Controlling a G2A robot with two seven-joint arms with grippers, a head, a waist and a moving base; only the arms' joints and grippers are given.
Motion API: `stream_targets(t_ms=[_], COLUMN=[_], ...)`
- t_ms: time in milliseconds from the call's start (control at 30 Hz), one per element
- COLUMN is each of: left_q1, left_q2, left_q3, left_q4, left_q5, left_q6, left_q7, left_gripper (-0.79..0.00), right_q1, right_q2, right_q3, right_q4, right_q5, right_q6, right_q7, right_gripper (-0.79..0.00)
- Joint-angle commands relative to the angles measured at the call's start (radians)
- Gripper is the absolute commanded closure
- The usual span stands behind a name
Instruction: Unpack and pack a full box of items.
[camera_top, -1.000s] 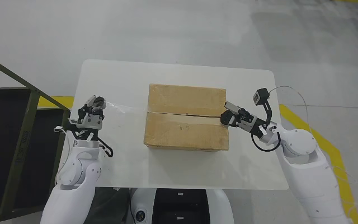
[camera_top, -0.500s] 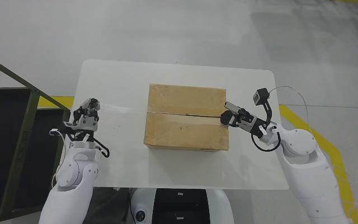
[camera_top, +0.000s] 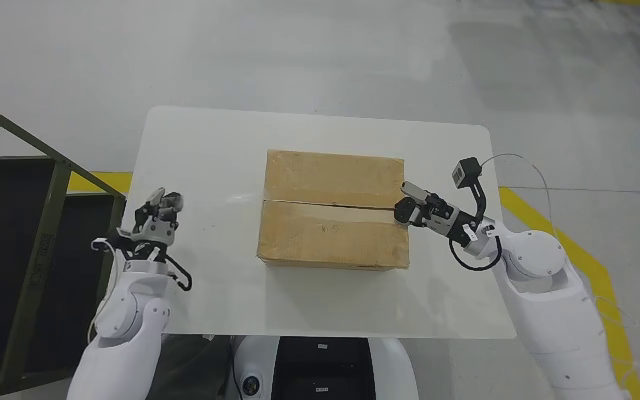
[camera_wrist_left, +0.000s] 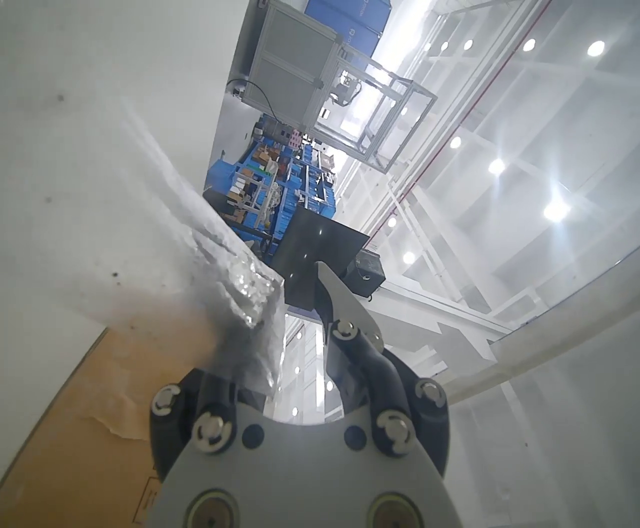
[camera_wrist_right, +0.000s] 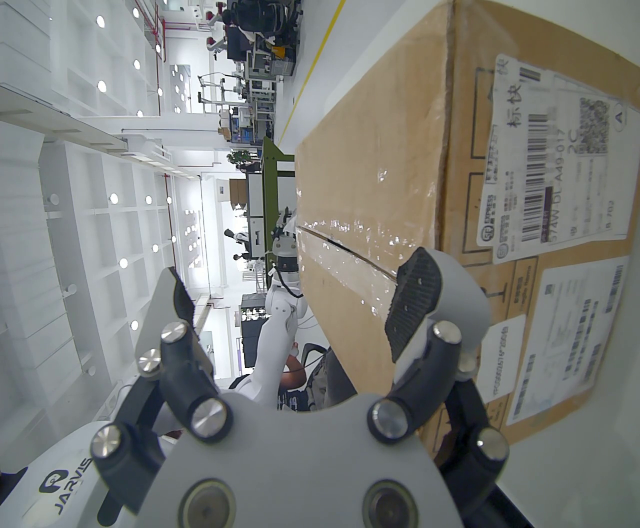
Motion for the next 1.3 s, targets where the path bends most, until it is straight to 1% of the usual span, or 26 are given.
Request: stream_targets(t_ms=[0, 67, 333, 433, 567, 633, 667, 767, 833, 900, 1000, 1200, 1267], left_q1=[0.006, 0.012, 0.031, 0.035, 0.037, 0.033, 0.028, 0.006, 0.004, 0.002, 0.012, 0.076, 0.099], left_q2=[-0.001, -0.002, -0.007, -0.010, -0.014, -0.016, -0.016, -0.017, -0.017, -0.014, -0.015, -0.016, -0.017], left_q3=[-0.009, -0.017, -0.029, -0.037, -0.054, -0.062, -0.064, -0.058, -0.045, -0.035, -0.017, 0.013, 0.028], left_q4=[0.003, 0.005, 0.022, 0.029, 0.033, 0.034, 0.034, 0.038, 0.033, 0.030, 0.024, -0.030, -0.048], left_q5=[-0.001, -0.003, 0.004, -0.016, -0.043, -0.049, -0.049, -0.034, -0.007, 0.023, 0.019, 0.070, 0.102], left_q6=[0.002, 0.006, 0.028, 0.029, 0.023, 0.021, 0.023, 0.047, 0.079, 0.125, 0.159, 0.147, 0.136], left_q7=[-0.006, -0.011, -0.028, -0.028, -0.027, -0.026, -0.024, -0.026, -0.048, -0.076, -0.129, -0.231, -0.249], left_gripper=[-0.182, -0.179, -0.206, -0.194, -0.142, -0.095, -0.071, -0.031, -0.037, -0.092, -0.092, -0.114, -0.163], right_q1=[0.000, 0.000, 0.000, 0.000, 0.000, 0.000, 0.000, 0.000, 0.000, 0.000, 0.000, 0.000, 0.000], right_q2=[0.000, 0.000, 0.000, 0.000, 0.000, 0.000, 0.000, 0.000, 0.000, 0.000, 0.000, 0.000, 0.000], right_q3=[0.000, 0.000, 0.000, 0.000, 0.000, 0.000, 0.000, 0.000, 0.000, 0.000, 0.000, 0.000, 0.000], right_q4=[0.000, 0.000, 0.000, 0.000, 0.000, 0.000, 0.000, 0.000, 0.000, 0.000, 0.000, 0.000, 0.000], right_q5=[0.000, 0.000, 0.000, 0.000, 0.000, 0.000, 0.000, 0.000, 0.000, 0.000, 0.000, 0.000, 0.000], right_q6=[0.000, 0.000, 0.000, 0.000, 0.000, 0.000, 0.000, 0.000, 0.000, 0.000, 0.000, 0.000, 0.000], right_q7=[0.000, 0.000, 0.000, 0.000, 0.000, 0.000, 0.000, 0.000, 0.000, 0.000, 0.000, 0.000, 0.000], right_gripper=[-0.785, -0.785, -0.785, -0.785, -0.785, -0.785, -0.785, -0.785, -0.785, -0.785, -0.785, -0.785, -0.785])
